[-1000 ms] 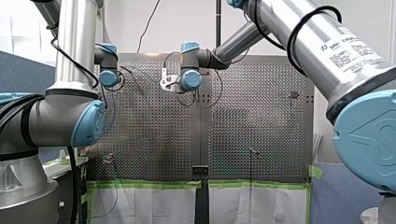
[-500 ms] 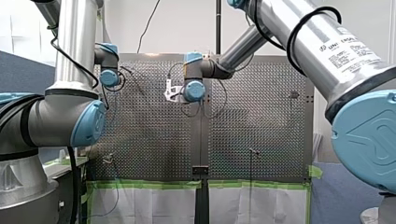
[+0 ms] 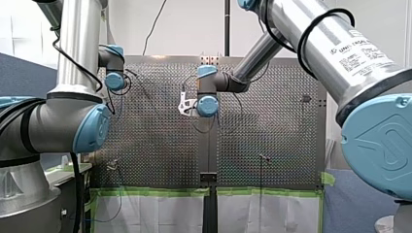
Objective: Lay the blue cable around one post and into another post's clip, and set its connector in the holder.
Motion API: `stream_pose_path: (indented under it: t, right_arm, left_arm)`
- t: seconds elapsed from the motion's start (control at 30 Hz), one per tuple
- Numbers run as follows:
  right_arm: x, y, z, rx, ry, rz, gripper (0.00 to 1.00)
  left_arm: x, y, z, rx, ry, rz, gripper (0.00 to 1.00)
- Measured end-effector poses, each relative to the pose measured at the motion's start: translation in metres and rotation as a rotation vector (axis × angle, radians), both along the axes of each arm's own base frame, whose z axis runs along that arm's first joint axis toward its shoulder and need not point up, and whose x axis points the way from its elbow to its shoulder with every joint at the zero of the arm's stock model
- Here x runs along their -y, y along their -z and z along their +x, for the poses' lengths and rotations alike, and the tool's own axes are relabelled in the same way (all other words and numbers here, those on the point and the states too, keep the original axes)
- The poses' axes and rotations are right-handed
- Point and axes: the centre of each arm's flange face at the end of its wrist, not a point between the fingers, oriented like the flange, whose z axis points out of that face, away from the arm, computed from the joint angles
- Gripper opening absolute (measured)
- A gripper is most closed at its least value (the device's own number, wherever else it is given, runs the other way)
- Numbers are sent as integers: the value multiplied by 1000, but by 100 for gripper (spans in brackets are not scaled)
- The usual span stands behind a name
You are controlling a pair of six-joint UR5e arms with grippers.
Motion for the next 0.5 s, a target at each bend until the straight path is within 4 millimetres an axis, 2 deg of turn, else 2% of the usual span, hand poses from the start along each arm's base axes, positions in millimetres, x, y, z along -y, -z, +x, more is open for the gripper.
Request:
stream_pose_path:
  t: [0.5]
  right_arm:
    - [-1,47,-38,-6,132,-3,0]
  left_arm:
    - [0,0,0,-1,-2,6,92]
